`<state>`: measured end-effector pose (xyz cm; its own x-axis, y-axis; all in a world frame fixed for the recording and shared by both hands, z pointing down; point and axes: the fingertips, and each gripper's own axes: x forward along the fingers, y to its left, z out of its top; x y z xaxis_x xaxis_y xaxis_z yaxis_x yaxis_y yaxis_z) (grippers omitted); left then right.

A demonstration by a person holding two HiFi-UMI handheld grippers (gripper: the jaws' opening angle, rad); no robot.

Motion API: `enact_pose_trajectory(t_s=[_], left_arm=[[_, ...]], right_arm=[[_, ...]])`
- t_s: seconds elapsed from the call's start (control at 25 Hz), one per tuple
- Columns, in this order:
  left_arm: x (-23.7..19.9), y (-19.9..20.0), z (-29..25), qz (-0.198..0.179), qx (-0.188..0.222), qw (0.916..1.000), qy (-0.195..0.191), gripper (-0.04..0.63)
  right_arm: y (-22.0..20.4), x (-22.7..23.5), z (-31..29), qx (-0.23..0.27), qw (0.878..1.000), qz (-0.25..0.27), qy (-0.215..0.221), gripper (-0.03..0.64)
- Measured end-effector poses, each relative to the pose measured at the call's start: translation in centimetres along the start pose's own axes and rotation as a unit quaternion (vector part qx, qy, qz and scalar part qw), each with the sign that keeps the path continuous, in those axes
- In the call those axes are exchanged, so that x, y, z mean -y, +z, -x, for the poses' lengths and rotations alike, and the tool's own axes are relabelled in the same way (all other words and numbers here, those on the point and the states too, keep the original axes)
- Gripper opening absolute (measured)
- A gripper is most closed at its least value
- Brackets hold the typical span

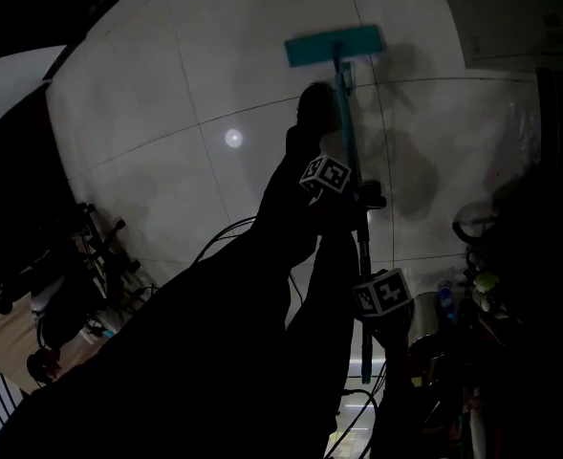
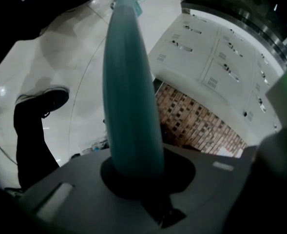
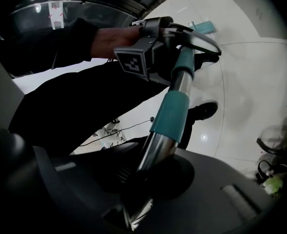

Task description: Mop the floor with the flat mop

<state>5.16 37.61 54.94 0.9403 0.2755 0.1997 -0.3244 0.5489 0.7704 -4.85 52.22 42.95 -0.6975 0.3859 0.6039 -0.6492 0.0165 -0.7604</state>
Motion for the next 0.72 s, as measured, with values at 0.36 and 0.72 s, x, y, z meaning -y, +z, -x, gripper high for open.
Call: enact_pose_trajectory(t_s=[0.36,0.72], left_arm=[[-2.7,-2.1,-1.6,0.015,-0.001,0.9999,-0.003,0.044],[-0.2,2.6,0.5,0.01,0.006,0.9999,-0.012,0.044]], right_arm=[[-3.2,1.1,-1.3,-0.015,1.0,-0.009,-0.002,0.081],[2.1,1.2,0.0,-0.016,1.0,-0.008,-0.005,0.081]])
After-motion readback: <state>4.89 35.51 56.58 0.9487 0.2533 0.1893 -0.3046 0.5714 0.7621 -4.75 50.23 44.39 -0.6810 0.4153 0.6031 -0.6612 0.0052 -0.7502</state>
